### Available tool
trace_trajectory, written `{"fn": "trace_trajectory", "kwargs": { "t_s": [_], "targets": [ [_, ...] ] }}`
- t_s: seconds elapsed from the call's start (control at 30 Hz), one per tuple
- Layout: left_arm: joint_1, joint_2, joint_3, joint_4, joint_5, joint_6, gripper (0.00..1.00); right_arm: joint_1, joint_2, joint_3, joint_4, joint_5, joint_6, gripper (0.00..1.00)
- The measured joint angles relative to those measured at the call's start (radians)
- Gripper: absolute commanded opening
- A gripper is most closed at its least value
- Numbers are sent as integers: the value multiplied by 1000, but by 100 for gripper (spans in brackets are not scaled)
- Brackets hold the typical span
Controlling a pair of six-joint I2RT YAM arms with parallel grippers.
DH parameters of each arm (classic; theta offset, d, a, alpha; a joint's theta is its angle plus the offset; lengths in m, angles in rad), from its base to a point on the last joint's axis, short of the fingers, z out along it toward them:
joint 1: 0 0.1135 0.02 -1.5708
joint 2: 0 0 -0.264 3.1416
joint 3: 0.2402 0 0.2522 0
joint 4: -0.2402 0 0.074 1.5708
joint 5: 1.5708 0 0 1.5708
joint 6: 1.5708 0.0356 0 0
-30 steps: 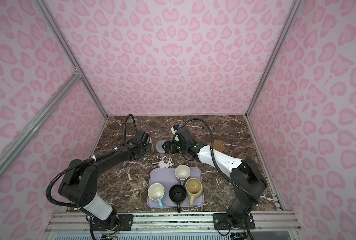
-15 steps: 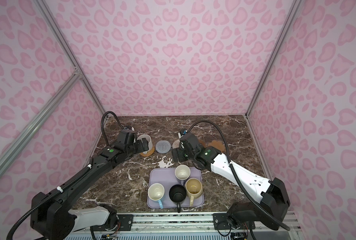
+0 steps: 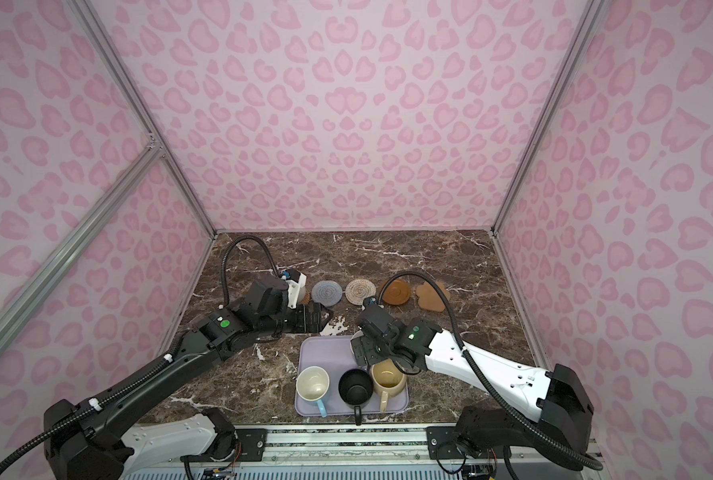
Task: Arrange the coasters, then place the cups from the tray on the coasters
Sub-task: 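Withdraw the left gripper while the right gripper moves over the lavender mug, then grasp the lavender mug on the tray with the right gripper and lift it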
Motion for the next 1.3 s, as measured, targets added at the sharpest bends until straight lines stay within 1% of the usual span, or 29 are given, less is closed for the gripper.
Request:
{"fn": "trace_trajectory", "kwargs": {
  "t_s": [0.27,0.4,0.67,0.77,0.97,1.3],
  "targets": [
    [-18,29,-45,4,3,-24,99,27,87,-17,43,-5,23,97],
    [-18,42,-65,8,-11,-35,99,38,119,-21,63,-5,27,94],
    [-18,78,-80,32,-29,-46,99,37,171,-18,85,16,30,81],
    [-18,77,-109,66,-41,-58,99,37,196,-9,98,20,25,73],
    [-18,73,-147,114,-50,-85,99,38,245,24,91,4,9,66],
    [-18,106,-152,159,-51,-95,99,31,252,21,89,5,-2,48]
  ]
}}
